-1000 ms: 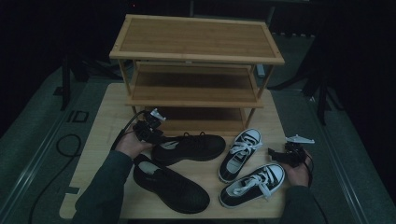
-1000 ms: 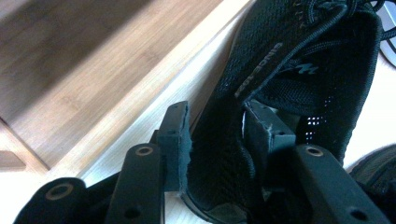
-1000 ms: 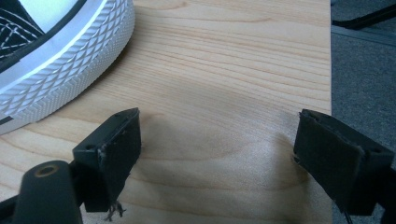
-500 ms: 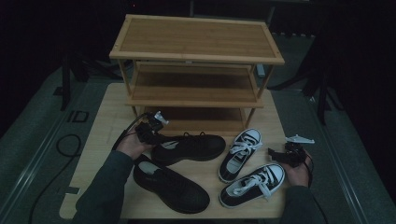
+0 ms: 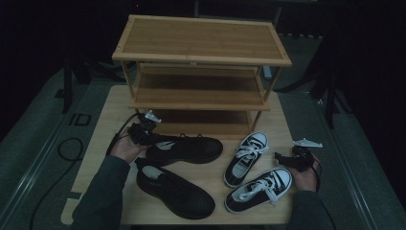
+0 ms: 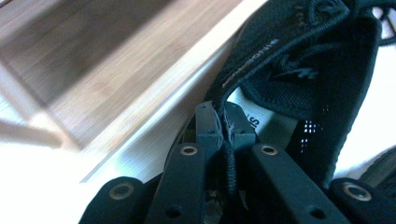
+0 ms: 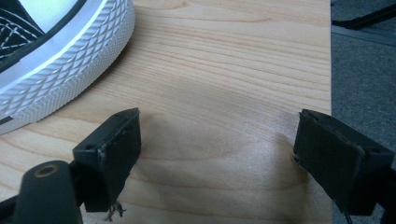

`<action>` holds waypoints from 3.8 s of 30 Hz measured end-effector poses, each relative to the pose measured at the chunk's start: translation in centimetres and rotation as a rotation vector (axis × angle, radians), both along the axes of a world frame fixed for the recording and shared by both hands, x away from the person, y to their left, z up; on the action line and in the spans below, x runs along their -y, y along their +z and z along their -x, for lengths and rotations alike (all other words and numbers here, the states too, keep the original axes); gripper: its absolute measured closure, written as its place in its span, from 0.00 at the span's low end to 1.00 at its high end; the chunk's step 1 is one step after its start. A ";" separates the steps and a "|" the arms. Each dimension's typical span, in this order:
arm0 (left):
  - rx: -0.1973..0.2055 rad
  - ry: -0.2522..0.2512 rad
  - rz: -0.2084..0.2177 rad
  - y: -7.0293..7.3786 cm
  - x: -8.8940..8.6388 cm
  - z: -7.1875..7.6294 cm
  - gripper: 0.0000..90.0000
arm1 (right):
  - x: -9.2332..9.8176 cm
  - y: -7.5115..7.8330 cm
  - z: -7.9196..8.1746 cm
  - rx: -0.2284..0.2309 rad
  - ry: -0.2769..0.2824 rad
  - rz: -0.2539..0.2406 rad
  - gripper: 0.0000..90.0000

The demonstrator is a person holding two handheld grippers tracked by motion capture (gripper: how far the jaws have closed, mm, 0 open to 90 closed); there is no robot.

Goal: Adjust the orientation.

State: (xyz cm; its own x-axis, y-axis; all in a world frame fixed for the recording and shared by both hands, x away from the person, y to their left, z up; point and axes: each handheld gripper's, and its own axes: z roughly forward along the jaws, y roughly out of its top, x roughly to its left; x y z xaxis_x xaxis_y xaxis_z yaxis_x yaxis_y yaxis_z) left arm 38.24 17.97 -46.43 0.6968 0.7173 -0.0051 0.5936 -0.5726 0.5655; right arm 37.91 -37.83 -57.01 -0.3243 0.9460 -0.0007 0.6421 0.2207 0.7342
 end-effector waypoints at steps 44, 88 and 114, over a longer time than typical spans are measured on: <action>-0.010 0.080 0.065 1.2 -7.8 2.7 0.66 | 0.0 0.0 0.0 0.000 -0.002 0.000 0.17; 0.012 0.332 0.132 0.8 -11.8 3.5 0.96 | 0.0 0.0 0.0 0.001 -0.003 0.000 0.17; 0.061 0.192 0.153 3.6 -8.2 4.6 0.67 | 0.0 0.0 -0.1 0.000 -0.005 0.000 0.17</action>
State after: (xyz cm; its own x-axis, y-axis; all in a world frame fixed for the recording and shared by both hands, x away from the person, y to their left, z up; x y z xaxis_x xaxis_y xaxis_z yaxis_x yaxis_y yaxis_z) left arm 33.63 26.14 -42.87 0.5504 0.8305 -0.0856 0.6452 -0.3581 0.6749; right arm 38.03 -37.81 -57.00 -0.3191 0.9477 -0.0007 0.6435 0.2172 0.7339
